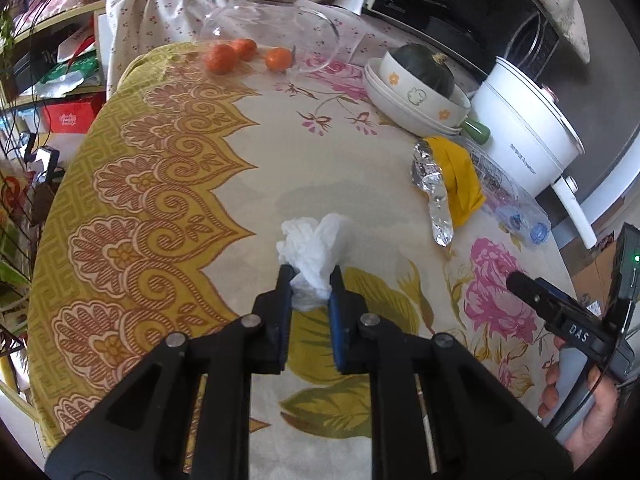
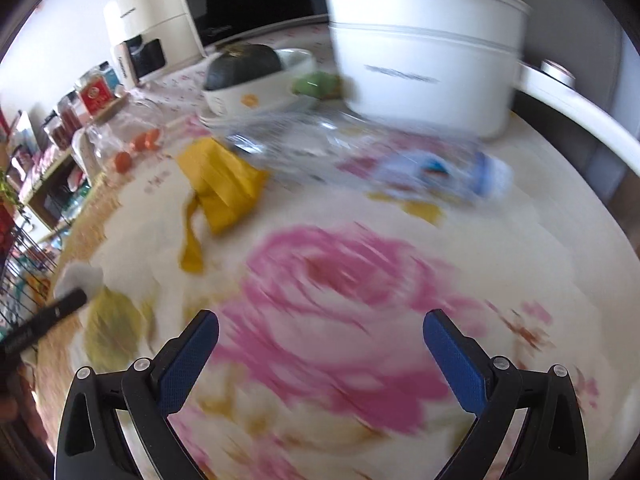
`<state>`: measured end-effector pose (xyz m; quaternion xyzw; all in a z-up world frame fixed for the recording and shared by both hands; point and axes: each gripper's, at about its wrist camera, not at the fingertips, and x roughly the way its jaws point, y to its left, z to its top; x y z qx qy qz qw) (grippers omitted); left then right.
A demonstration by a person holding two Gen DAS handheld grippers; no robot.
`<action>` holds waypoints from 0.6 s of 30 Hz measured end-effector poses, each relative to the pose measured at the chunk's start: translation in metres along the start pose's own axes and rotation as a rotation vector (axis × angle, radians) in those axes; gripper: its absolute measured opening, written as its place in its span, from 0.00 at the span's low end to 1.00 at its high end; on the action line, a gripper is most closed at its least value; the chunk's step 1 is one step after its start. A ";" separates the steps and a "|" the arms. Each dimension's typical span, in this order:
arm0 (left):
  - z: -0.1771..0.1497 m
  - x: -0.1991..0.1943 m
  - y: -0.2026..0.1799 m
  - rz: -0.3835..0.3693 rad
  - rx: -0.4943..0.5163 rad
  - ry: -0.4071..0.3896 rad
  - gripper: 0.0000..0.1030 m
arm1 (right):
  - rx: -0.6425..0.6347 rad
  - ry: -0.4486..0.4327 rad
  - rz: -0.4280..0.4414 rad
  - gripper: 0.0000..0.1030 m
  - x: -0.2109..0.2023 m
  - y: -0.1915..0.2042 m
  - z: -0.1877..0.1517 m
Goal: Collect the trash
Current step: 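Lift the white tissue with the left gripper while the right gripper grasps the yellow bag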
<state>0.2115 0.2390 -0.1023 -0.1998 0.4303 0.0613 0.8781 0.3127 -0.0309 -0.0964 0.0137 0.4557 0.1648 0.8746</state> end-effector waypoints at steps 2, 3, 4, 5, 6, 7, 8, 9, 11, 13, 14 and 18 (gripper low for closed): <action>0.000 -0.002 0.007 0.003 -0.031 -0.002 0.17 | -0.002 -0.012 0.025 1.00 0.013 0.020 0.012; 0.000 -0.003 0.010 0.004 -0.041 -0.002 0.17 | -0.001 -0.012 0.032 1.00 0.020 0.027 0.017; 0.000 -0.005 0.011 0.005 -0.048 -0.001 0.17 | -0.002 -0.009 0.035 1.00 0.028 0.037 0.022; -0.001 -0.006 0.012 0.009 -0.049 -0.002 0.17 | -0.002 -0.006 0.033 1.00 0.035 0.044 0.025; -0.001 -0.007 0.012 0.015 -0.045 -0.004 0.17 | 0.004 -0.001 0.031 1.00 0.043 0.052 0.029; -0.002 -0.008 0.011 0.023 -0.035 -0.007 0.17 | 0.011 0.002 0.028 1.00 0.049 0.054 0.032; -0.002 -0.009 0.010 0.033 -0.021 -0.011 0.17 | 0.023 0.001 0.018 1.00 0.056 0.056 0.035; -0.003 -0.010 0.009 0.042 -0.006 -0.016 0.17 | 0.032 -0.001 0.012 1.00 0.060 0.056 0.036; -0.004 -0.010 0.007 0.055 0.016 -0.019 0.17 | 0.065 -0.016 -0.007 1.00 0.066 0.056 0.041; -0.004 -0.010 0.009 0.061 0.019 -0.016 0.17 | 0.102 -0.026 -0.028 1.00 0.071 0.052 0.046; -0.004 -0.010 0.011 0.063 0.015 -0.014 0.17 | 0.118 -0.030 -0.038 1.00 0.073 0.051 0.047; -0.003 -0.010 0.016 0.062 -0.009 -0.009 0.17 | 0.113 -0.035 -0.077 0.90 0.080 0.051 0.050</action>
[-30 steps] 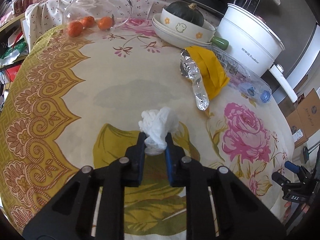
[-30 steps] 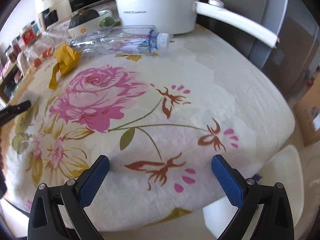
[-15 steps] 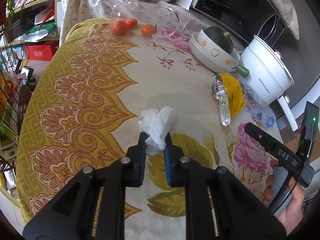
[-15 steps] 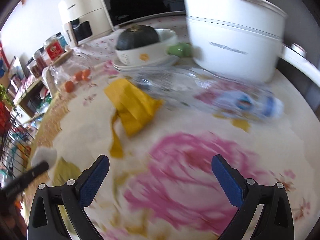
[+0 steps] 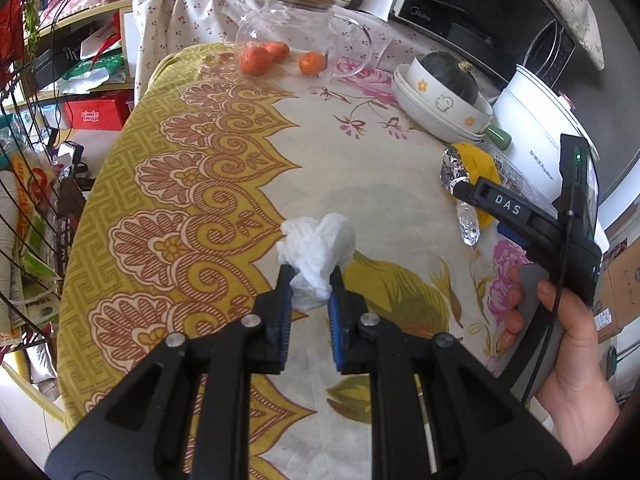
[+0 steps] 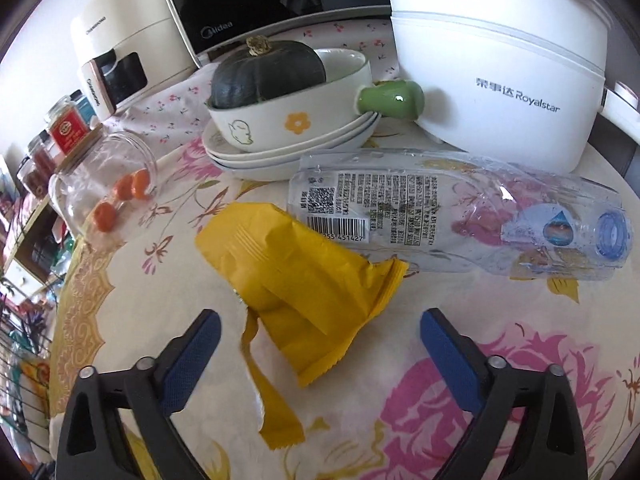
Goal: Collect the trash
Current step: 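Lift the white tissue with the left gripper while the right gripper grasps the yellow bag, then carry both items over the white bin while the left gripper opens to drop the tissue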
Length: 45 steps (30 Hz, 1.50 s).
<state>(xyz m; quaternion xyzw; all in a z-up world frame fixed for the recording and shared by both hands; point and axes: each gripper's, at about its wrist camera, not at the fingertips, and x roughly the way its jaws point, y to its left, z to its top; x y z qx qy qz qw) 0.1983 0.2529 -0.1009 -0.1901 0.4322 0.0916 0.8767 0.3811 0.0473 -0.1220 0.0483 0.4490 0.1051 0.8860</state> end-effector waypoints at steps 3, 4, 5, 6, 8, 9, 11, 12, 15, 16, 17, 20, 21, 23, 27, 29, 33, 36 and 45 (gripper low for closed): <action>0.000 -0.002 0.001 -0.004 -0.008 -0.001 0.17 | -0.024 -0.005 0.001 0.67 -0.001 0.003 0.001; 0.000 -0.003 0.001 -0.006 -0.010 -0.002 0.17 | -0.026 -0.002 0.010 0.59 -0.002 0.002 0.002; 0.000 -0.004 0.001 -0.006 -0.010 -0.003 0.17 | -0.022 0.002 0.023 0.59 -0.004 0.001 0.002; 0.000 -0.005 0.000 -0.007 -0.007 -0.004 0.17 | -0.012 0.002 0.048 0.59 -0.009 -0.004 0.000; -0.001 -0.008 -0.002 -0.010 -0.003 -0.007 0.17 | -0.018 -0.007 0.072 0.57 -0.017 -0.007 -0.003; -0.001 -0.009 -0.003 -0.011 -0.002 -0.007 0.17 | -0.029 -0.009 0.071 0.57 -0.021 -0.008 -0.004; -0.002 -0.012 -0.005 -0.015 0.001 -0.007 0.17 | -0.045 -0.009 0.079 0.57 -0.031 -0.012 -0.009; -0.003 -0.014 -0.007 -0.016 0.004 -0.008 0.17 | -0.048 -0.010 0.081 0.57 -0.036 -0.014 -0.011; -0.005 -0.019 -0.015 -0.019 0.023 -0.009 0.17 | -0.062 -0.016 0.095 0.57 -0.057 -0.027 -0.020; -0.006 -0.020 -0.017 -0.020 0.029 -0.010 0.17 | -0.071 -0.019 0.096 0.57 -0.064 -0.030 -0.023; -0.007 -0.023 -0.021 -0.024 0.038 -0.012 0.17 | -0.084 -0.022 0.097 0.57 -0.073 -0.036 -0.026; -0.009 -0.028 -0.031 -0.034 0.061 -0.017 0.17 | -0.103 -0.019 0.095 0.57 -0.092 -0.052 -0.037; -0.010 -0.030 -0.034 -0.038 0.067 -0.018 0.17 | -0.106 -0.016 0.093 0.56 -0.098 -0.059 -0.041; -0.012 -0.033 -0.041 -0.049 0.075 -0.017 0.17 | -0.113 -0.011 0.086 0.56 -0.111 -0.073 -0.048; -0.015 -0.040 -0.058 -0.072 0.086 -0.015 0.17 | -0.115 -0.007 0.070 0.56 -0.138 -0.102 -0.061; -0.017 -0.043 -0.067 -0.091 0.093 -0.017 0.17 | -0.099 -0.005 0.069 0.56 -0.156 -0.123 -0.068; -0.022 -0.046 -0.089 -0.114 0.131 -0.015 0.17 | -0.096 -0.007 0.047 0.56 -0.188 -0.159 -0.081; -0.026 -0.045 -0.109 -0.136 0.162 -0.005 0.17 | -0.066 -0.011 0.021 0.56 -0.206 -0.184 -0.086; -0.047 -0.045 -0.188 -0.238 0.278 0.027 0.17 | 0.130 -0.029 -0.004 0.56 -0.260 -0.269 -0.096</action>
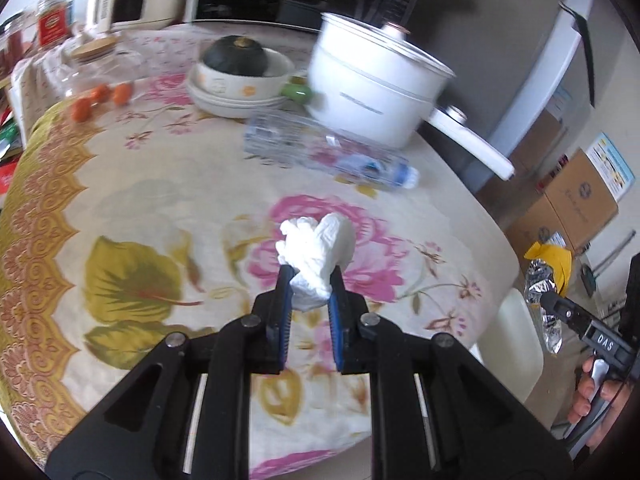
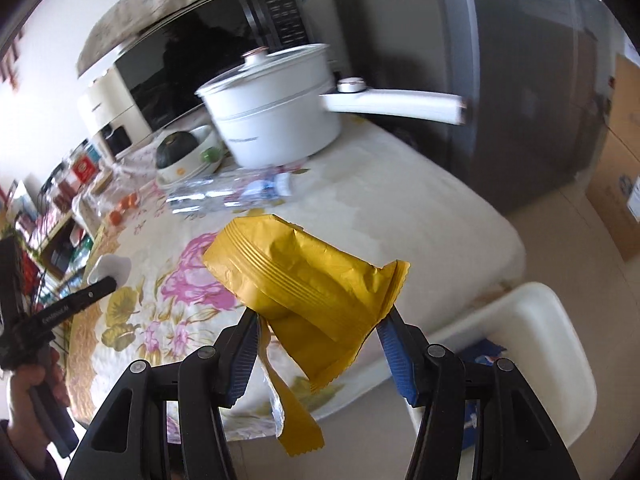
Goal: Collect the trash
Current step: 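Carry both items over the white bin while the left gripper opens to drop the tissue, then open the right gripper to drop the yellow bag into the bin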
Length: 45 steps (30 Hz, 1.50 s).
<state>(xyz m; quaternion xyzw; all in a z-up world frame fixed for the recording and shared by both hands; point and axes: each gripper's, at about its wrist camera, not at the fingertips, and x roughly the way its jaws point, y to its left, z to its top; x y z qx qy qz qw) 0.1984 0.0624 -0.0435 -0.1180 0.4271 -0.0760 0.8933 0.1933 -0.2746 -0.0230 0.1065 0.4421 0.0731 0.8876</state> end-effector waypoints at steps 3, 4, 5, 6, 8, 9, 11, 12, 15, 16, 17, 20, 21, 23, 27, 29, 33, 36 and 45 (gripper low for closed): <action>-0.007 0.008 -0.031 -0.035 0.057 0.018 0.17 | 0.042 0.002 -0.035 0.56 -0.010 -0.029 -0.002; -0.010 0.011 -0.041 -0.047 0.073 0.027 0.17 | 0.052 0.005 -0.046 0.56 -0.012 -0.037 -0.003; -0.012 0.014 -0.049 -0.058 0.087 0.035 0.17 | 0.062 0.009 -0.056 0.56 -0.014 -0.046 -0.004; -0.015 0.018 -0.058 -0.069 0.101 0.044 0.17 | 0.075 0.014 -0.068 0.56 -0.017 -0.055 -0.005; -0.021 0.025 -0.075 -0.090 0.128 0.064 0.17 | 0.096 0.024 -0.090 0.56 -0.022 -0.071 -0.009; -0.025 0.029 -0.084 -0.100 0.142 0.076 0.17 | 0.103 0.029 -0.102 0.56 -0.024 -0.077 -0.012; -0.031 0.037 -0.103 -0.118 0.168 0.098 0.17 | 0.115 0.039 -0.127 0.56 -0.027 -0.090 -0.018; -0.034 0.041 -0.111 -0.127 0.179 0.107 0.17 | 0.123 0.046 -0.138 0.56 -0.028 -0.097 -0.021; -0.043 0.050 -0.139 -0.150 0.230 0.130 0.17 | 0.143 0.060 -0.164 0.56 -0.034 -0.116 -0.030; -0.046 0.053 -0.148 -0.157 0.249 0.137 0.17 | 0.146 0.065 -0.176 0.57 -0.035 -0.122 -0.033; -0.050 0.055 -0.157 -0.165 0.268 0.144 0.17 | 0.149 0.069 -0.184 0.57 -0.037 -0.126 -0.035; -0.059 0.062 -0.181 -0.185 0.316 0.161 0.18 | 0.162 0.085 -0.208 0.57 -0.041 -0.144 -0.044; -0.063 0.065 -0.189 -0.194 0.332 0.168 0.17 | 0.169 0.091 -0.218 0.57 -0.042 -0.150 -0.048; -0.068 0.070 -0.203 -0.210 0.359 0.180 0.18 | 0.182 0.100 -0.230 0.57 -0.045 -0.162 -0.054; -0.082 0.083 -0.231 -0.231 0.425 0.207 0.17 | 0.217 0.125 -0.257 0.57 -0.047 -0.180 -0.062; -0.089 0.091 -0.244 -0.241 0.457 0.221 0.17 | 0.234 0.135 -0.264 0.57 -0.047 -0.187 -0.065; -0.098 0.102 -0.263 -0.263 0.496 0.239 0.18 | 0.244 0.152 -0.278 0.57 -0.046 -0.195 -0.069; -0.104 0.108 -0.270 -0.263 0.524 0.244 0.23 | 0.236 0.158 -0.288 0.57 -0.043 -0.195 -0.070; -0.090 0.109 -0.259 -0.216 0.457 0.238 0.77 | 0.243 0.181 -0.308 0.57 -0.038 -0.202 -0.075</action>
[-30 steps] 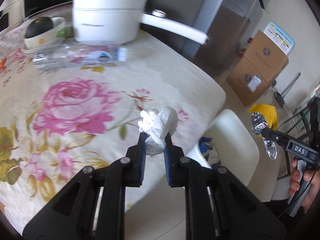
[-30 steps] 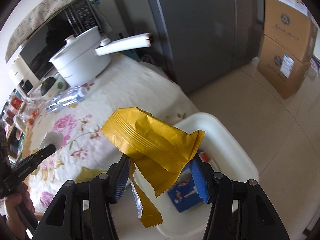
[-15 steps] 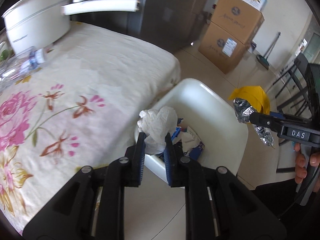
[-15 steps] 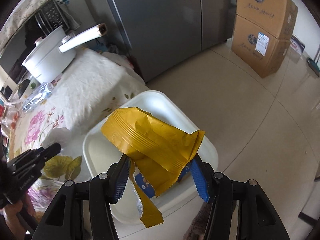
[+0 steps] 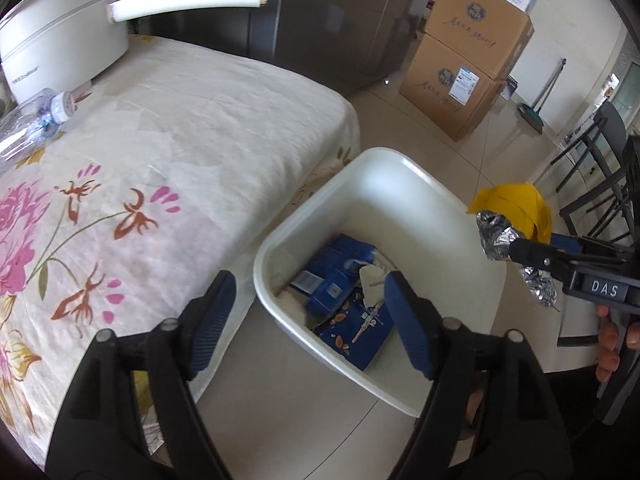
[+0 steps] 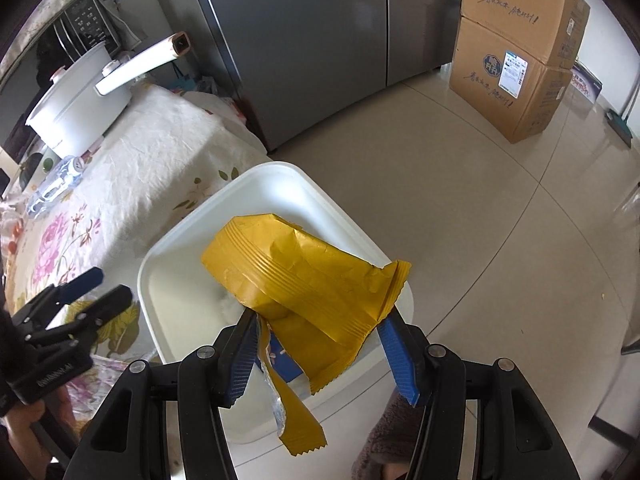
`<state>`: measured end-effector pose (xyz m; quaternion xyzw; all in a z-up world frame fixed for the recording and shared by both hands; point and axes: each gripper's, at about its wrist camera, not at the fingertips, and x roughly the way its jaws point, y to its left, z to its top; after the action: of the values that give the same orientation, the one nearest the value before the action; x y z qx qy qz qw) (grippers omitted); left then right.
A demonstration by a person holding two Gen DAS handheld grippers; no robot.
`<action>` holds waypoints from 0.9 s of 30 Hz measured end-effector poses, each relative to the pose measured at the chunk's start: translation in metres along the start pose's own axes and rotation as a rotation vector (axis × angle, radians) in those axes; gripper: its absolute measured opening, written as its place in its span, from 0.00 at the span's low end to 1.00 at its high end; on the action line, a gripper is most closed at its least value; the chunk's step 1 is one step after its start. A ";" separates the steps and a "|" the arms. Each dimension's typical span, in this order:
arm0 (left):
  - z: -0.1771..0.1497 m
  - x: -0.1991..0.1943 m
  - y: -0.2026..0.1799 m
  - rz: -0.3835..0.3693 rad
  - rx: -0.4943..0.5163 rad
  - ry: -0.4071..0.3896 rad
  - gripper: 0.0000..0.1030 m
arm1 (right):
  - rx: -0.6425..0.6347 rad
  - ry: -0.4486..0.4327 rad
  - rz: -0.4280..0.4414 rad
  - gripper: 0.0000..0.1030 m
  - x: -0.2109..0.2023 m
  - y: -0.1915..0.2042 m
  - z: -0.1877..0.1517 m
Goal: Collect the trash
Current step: 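Open the right gripper to drop the yellow bag into the bin, then move the right gripper to the clear water bottle and grasp it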
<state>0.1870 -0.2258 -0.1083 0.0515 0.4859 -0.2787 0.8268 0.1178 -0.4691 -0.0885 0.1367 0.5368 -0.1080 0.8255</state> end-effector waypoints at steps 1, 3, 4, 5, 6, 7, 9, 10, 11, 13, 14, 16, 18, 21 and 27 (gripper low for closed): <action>0.000 -0.002 0.003 0.005 -0.007 0.000 0.78 | -0.001 0.001 -0.001 0.57 0.000 0.001 0.000; -0.003 -0.005 0.009 0.025 -0.024 0.003 0.85 | -0.005 0.002 -0.003 0.57 0.001 0.002 -0.001; -0.005 -0.008 0.013 0.036 -0.029 0.003 0.86 | -0.007 0.002 -0.005 0.58 0.001 0.003 -0.001; -0.006 -0.009 0.016 0.047 -0.034 0.004 0.87 | -0.010 0.003 -0.007 0.58 0.002 0.005 -0.001; -0.007 -0.010 0.019 0.057 -0.038 0.005 0.89 | -0.010 0.003 -0.008 0.59 0.002 0.006 -0.002; -0.007 -0.012 0.021 0.065 -0.043 0.007 0.90 | -0.011 0.004 -0.011 0.59 0.003 0.007 -0.002; -0.008 -0.013 0.025 0.079 -0.053 0.011 0.96 | -0.006 0.003 -0.021 0.61 0.004 0.009 -0.001; -0.009 -0.014 0.027 0.084 -0.057 0.014 0.97 | -0.004 0.006 -0.015 0.70 0.004 0.009 0.000; -0.009 -0.015 0.029 0.090 -0.061 0.017 0.97 | 0.003 0.009 -0.006 0.76 0.005 0.009 0.000; -0.012 -0.018 0.035 0.104 -0.073 0.018 0.98 | 0.030 0.013 0.012 0.85 0.007 0.010 0.001; -0.013 -0.019 0.038 0.109 -0.078 0.020 0.98 | 0.033 0.019 0.015 0.85 0.008 0.010 0.002; -0.013 -0.022 0.044 0.122 -0.090 0.019 0.98 | 0.034 0.032 0.022 0.85 0.012 0.013 0.002; -0.014 -0.027 0.051 0.130 -0.106 0.015 0.98 | 0.030 0.043 0.025 0.85 0.015 0.016 0.002; -0.014 -0.033 0.063 0.147 -0.139 0.009 0.98 | 0.014 0.051 0.023 0.85 0.017 0.021 0.001; -0.014 -0.049 0.099 0.183 -0.239 0.010 0.98 | -0.066 0.032 0.022 0.86 0.010 0.045 0.004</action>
<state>0.2086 -0.1176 -0.0933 -0.0021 0.5128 -0.1421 0.8467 0.1399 -0.4284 -0.0906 0.1169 0.5516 -0.0792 0.8221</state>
